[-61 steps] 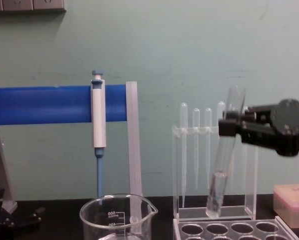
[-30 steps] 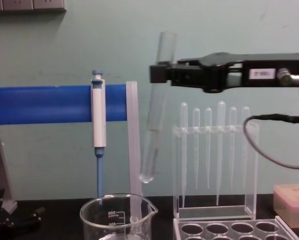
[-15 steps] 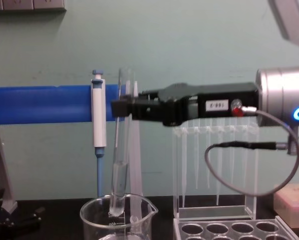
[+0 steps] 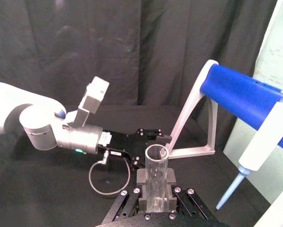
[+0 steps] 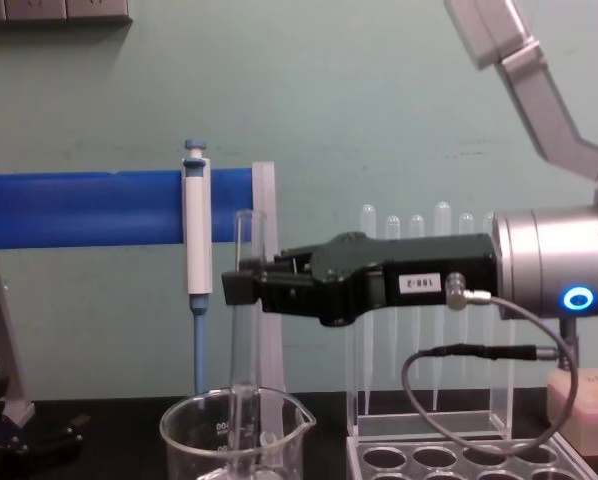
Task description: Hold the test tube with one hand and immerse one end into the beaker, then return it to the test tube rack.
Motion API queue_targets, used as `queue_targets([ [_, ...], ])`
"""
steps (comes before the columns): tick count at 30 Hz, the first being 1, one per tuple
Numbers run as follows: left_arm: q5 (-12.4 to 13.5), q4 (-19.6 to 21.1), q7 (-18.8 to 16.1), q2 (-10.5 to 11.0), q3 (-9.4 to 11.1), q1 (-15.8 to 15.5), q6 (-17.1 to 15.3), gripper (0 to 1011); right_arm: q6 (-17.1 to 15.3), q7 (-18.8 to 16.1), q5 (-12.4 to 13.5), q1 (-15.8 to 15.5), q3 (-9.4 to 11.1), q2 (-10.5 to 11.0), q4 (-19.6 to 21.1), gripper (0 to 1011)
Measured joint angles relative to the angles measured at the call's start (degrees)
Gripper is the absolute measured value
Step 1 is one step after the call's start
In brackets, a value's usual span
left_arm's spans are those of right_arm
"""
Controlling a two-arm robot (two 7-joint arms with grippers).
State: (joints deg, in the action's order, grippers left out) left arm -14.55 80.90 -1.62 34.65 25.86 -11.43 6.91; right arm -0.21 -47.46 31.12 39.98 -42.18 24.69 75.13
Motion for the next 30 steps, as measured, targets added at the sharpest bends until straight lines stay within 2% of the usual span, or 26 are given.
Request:
queue_targets([
  [8,0.0,0.0,0.0,0.0,0.0,0.0,0.0,1000,1.1,-0.4,-0.7,-0.2,-0.1,-1.2,-2.9,224],
  [30,0.0,0.0,0.0,0.0,0.0,0.0,0.0,1000,2.1,-1.3,-1.8,-0.4,0.1,-2.9,-6.4,224],
])
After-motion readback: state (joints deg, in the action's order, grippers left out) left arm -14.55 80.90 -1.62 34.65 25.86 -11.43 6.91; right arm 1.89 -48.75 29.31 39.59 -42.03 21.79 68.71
